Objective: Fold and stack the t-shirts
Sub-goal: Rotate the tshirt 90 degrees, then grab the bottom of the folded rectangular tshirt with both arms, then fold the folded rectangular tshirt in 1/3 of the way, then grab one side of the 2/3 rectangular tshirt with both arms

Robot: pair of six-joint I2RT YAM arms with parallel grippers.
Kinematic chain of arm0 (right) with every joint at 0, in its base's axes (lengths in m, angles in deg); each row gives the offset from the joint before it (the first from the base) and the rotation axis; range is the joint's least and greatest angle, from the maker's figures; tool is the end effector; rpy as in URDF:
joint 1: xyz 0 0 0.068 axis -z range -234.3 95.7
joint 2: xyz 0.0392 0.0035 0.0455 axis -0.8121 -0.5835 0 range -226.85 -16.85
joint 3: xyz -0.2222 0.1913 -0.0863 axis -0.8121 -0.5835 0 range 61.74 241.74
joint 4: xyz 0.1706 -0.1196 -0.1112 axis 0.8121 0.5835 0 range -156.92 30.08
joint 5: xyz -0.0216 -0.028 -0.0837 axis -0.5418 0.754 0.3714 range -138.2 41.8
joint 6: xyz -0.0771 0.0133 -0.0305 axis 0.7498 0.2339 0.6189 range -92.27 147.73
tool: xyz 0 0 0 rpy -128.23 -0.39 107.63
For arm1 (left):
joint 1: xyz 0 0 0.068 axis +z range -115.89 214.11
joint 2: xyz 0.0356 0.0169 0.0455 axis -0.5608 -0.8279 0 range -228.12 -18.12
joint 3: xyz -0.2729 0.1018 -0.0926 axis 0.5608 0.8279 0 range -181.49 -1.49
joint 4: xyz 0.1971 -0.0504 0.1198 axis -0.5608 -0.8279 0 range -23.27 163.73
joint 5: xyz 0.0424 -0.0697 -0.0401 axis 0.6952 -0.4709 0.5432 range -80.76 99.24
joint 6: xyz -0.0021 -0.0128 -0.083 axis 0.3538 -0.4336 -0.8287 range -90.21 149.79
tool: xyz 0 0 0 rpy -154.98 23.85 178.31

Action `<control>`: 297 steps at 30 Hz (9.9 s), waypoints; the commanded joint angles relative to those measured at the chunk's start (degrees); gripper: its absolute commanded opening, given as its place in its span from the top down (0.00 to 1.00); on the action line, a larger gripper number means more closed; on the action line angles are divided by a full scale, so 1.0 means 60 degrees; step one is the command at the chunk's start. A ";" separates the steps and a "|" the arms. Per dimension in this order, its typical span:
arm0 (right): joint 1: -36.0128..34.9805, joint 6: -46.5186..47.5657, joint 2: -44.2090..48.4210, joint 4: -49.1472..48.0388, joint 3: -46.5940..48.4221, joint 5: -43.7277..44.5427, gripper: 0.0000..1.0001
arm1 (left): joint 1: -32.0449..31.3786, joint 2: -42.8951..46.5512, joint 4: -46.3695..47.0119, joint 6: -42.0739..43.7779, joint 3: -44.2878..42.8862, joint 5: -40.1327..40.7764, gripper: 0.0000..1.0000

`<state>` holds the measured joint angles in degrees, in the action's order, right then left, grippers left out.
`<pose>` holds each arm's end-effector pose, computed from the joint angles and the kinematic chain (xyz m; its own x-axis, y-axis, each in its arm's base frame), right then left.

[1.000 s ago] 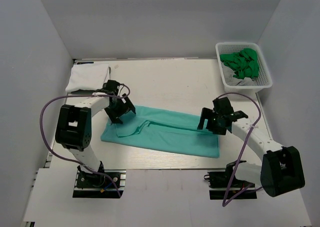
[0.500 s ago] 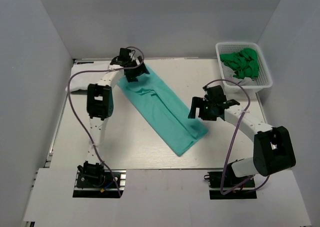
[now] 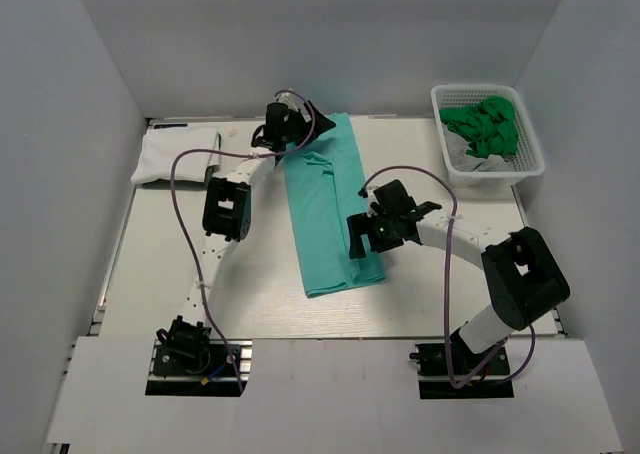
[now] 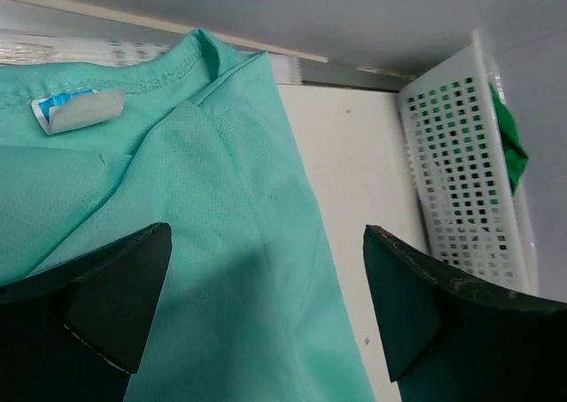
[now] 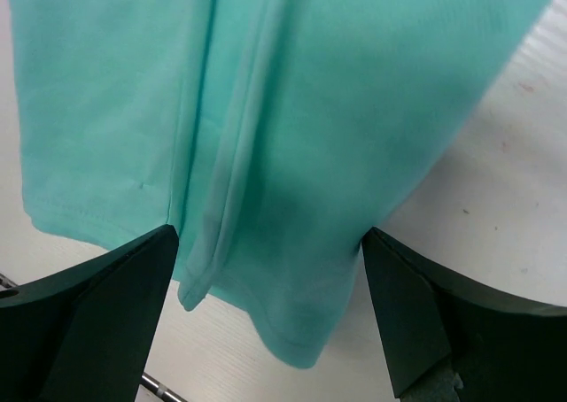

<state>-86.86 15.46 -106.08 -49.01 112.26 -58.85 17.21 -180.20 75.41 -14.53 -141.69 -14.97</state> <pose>0.2490 0.1750 0.1998 -0.8183 -0.2748 -0.5049 -0.4511 0.8514 0.2676 0.6229 -0.2207 0.1309 -0.6790 -0.4596 -0.5725 0.2223 0.6145 -0.7570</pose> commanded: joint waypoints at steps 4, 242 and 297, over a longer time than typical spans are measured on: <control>-0.0404 0.0053 0.0077 0.0178 0.0310 0.0252 0.10 | -0.0873 -0.0921 0.1186 -0.1066 -0.0422 0.0033 0.00; 0.3009 -0.2860 -0.0964 -0.1212 0.2905 -0.2866 0.10 | -0.2104 0.9071 -0.4543 0.1484 0.8808 -0.0327 0.00; 0.2906 -0.3155 0.1455 0.0942 -0.1213 -0.1226 0.10 | -0.2793 0.9349 -0.5948 0.2127 1.1590 0.2262 0.10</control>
<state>-69.39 -1.77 -95.83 -39.32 105.27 -64.86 0.29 -123.77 36.13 -1.55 -71.68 -0.47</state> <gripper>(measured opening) 0.904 0.910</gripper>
